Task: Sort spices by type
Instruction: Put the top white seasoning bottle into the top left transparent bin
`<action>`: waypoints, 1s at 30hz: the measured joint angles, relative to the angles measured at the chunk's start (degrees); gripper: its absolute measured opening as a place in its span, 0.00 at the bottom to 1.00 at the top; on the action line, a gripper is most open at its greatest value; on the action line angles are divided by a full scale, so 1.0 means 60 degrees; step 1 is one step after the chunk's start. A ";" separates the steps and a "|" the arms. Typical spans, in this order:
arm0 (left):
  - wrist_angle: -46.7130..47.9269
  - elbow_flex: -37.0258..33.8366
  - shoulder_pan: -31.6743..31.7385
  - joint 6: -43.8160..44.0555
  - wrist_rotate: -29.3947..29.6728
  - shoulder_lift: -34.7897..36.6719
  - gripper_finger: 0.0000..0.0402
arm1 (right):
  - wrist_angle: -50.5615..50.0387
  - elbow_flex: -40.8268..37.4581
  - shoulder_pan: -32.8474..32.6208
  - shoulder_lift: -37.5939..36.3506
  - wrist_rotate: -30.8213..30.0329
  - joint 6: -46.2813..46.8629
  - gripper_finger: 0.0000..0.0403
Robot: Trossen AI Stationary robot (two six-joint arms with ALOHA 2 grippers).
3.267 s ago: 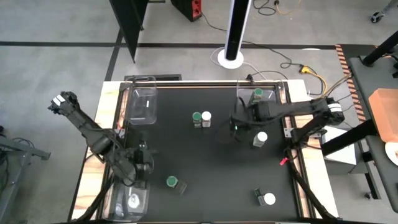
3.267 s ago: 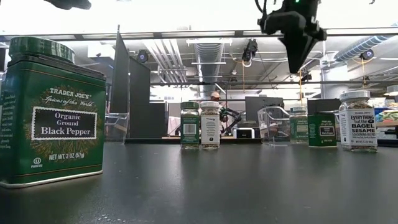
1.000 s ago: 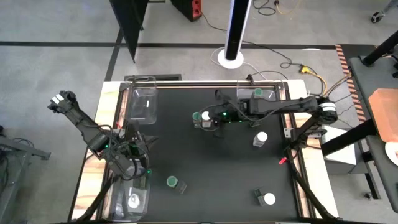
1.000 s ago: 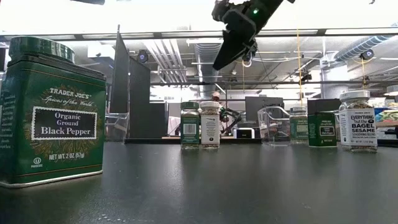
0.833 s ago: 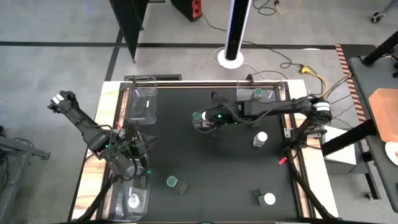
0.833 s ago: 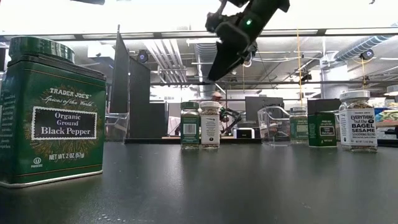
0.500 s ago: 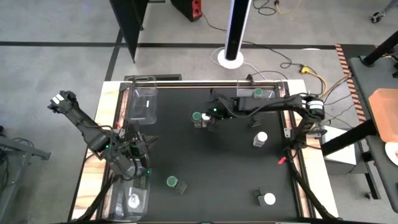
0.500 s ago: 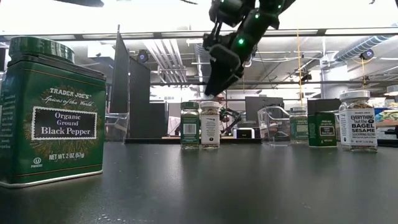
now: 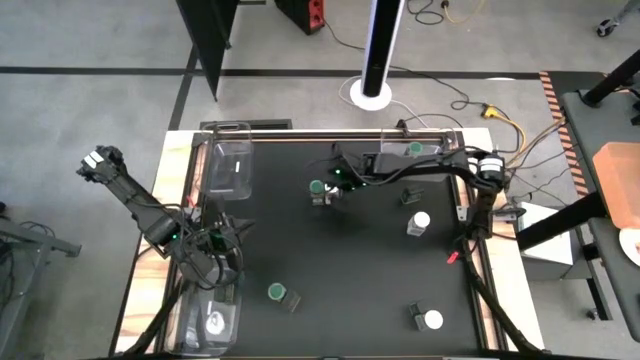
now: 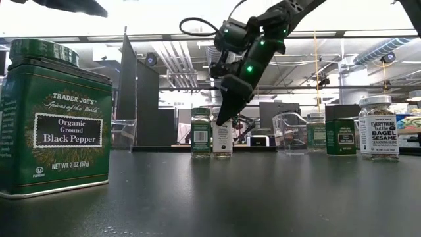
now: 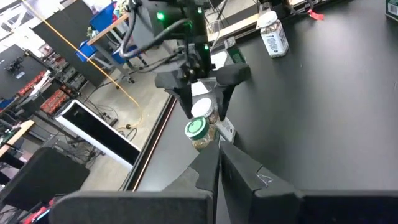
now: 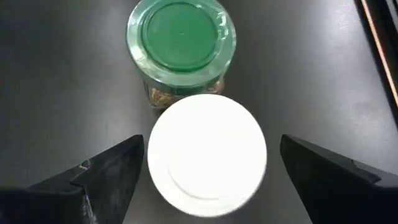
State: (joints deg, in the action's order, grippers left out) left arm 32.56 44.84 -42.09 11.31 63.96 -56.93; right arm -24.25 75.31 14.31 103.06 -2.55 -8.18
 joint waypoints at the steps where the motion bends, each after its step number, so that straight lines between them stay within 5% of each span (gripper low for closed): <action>1: 0.0003 0.0000 0.0000 0.0028 0.0000 0.0000 0.00 | 0.0018 0.0000 0.0000 0.0043 0.0000 -0.0011 0.91; 6: 0.0000 0.0000 0.0000 0.0064 0.0000 0.0000 0.00 | -0.0021 0.0000 -0.0004 0.0109 0.0001 -0.0133 0.81; 14: -0.0021 -0.0085 0.0000 0.0261 0.0001 0.0000 0.00 | -0.0255 0.0000 -0.0004 0.0044 0.0058 -0.0288 0.48; 25: -0.0225 -0.0095 0.0000 0.1051 -0.0038 -0.0003 0.00 | -0.1630 -0.0040 -0.0245 -0.1849 -0.0036 0.0050 0.47; 30: -0.0763 -0.0124 0.0194 0.1209 -0.1069 -0.0144 0.00 | -0.1077 -0.0272 -0.1270 -0.3042 -0.0027 0.0362 0.47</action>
State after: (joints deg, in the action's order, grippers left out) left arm 27.98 44.10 -40.92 18.56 57.55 -57.79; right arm -30.72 73.68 6.68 84.81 -2.71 -6.01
